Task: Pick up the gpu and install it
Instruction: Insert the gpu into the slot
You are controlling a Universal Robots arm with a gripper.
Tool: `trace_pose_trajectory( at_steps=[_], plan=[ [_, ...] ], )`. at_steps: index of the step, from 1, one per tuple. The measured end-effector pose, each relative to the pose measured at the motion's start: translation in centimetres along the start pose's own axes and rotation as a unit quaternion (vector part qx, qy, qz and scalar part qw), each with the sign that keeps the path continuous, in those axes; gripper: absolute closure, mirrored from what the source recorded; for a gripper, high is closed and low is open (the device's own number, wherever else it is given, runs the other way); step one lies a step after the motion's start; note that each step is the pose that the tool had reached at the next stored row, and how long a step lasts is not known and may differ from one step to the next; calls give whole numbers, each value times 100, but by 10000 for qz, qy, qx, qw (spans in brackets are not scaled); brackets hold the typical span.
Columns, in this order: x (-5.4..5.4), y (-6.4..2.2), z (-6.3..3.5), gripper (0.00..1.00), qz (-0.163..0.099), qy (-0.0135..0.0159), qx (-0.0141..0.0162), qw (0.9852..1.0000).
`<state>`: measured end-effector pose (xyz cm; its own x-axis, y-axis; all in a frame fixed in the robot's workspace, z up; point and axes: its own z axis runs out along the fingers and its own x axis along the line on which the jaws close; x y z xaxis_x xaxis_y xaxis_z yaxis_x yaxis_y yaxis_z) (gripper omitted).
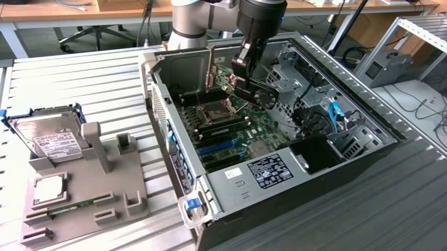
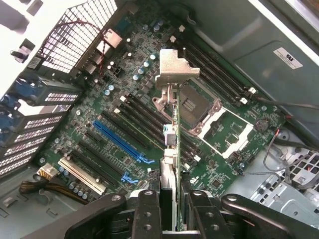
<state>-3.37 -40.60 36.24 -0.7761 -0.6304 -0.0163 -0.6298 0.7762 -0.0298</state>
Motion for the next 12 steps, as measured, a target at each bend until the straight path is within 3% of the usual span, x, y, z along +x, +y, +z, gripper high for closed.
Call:
trace_pose_trajectory(
  at_steps=[12],
  plan=[
    [0,0,0,74,-152,-5,-3,9999]
  ],
)
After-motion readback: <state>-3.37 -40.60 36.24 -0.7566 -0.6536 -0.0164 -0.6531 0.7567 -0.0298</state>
